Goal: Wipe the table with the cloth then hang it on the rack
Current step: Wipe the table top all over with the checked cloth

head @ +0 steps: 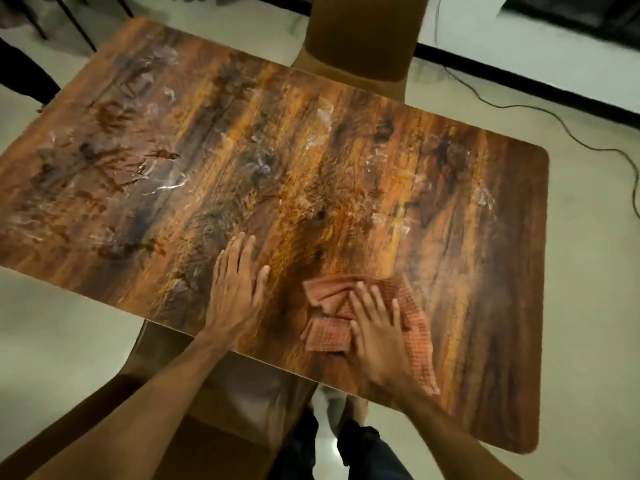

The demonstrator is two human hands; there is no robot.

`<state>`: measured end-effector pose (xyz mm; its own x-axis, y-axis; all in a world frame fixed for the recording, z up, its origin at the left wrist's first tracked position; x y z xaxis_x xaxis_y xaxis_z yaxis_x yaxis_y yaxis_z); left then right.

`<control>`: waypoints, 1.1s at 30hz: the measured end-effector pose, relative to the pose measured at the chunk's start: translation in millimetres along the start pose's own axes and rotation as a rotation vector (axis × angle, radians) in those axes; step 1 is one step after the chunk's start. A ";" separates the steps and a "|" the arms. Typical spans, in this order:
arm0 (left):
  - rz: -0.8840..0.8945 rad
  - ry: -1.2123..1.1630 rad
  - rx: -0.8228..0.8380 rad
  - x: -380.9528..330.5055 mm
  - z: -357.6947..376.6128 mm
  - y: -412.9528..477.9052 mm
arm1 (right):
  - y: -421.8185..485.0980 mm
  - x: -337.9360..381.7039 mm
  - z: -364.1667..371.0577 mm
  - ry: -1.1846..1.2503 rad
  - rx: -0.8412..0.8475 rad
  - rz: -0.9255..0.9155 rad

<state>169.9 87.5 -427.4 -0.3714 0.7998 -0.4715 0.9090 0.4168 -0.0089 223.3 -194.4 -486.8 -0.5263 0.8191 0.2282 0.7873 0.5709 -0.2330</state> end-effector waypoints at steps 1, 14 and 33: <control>0.031 -0.001 0.007 -12.4 4.6 3.6 | 4.0 -38.0 -13.2 0.034 -0.019 0.136; 0.223 0.016 0.102 -165.5 69.7 -3.1 | -98.5 -150.3 -4.6 0.072 -0.100 0.280; 0.291 0.076 0.117 -240.5 107.2 -12.9 | -3.7 -155.0 -41.7 0.144 -0.053 0.168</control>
<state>267.8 -156.5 -408.4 -0.1017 0.9101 -0.4017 0.9931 0.1169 0.0133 315.4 -325.8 -481.9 -0.3386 0.8835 0.3236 0.8777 0.4205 -0.2297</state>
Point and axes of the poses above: each hand's wrist, its own y-axis towards the middle knuckle, its own z-axis out of the palm, x = y × z, the point moved 7 cm from there along y, towards the middle knuckle, and after that the axes turned 1 degree about y, right-handed, at the moved point
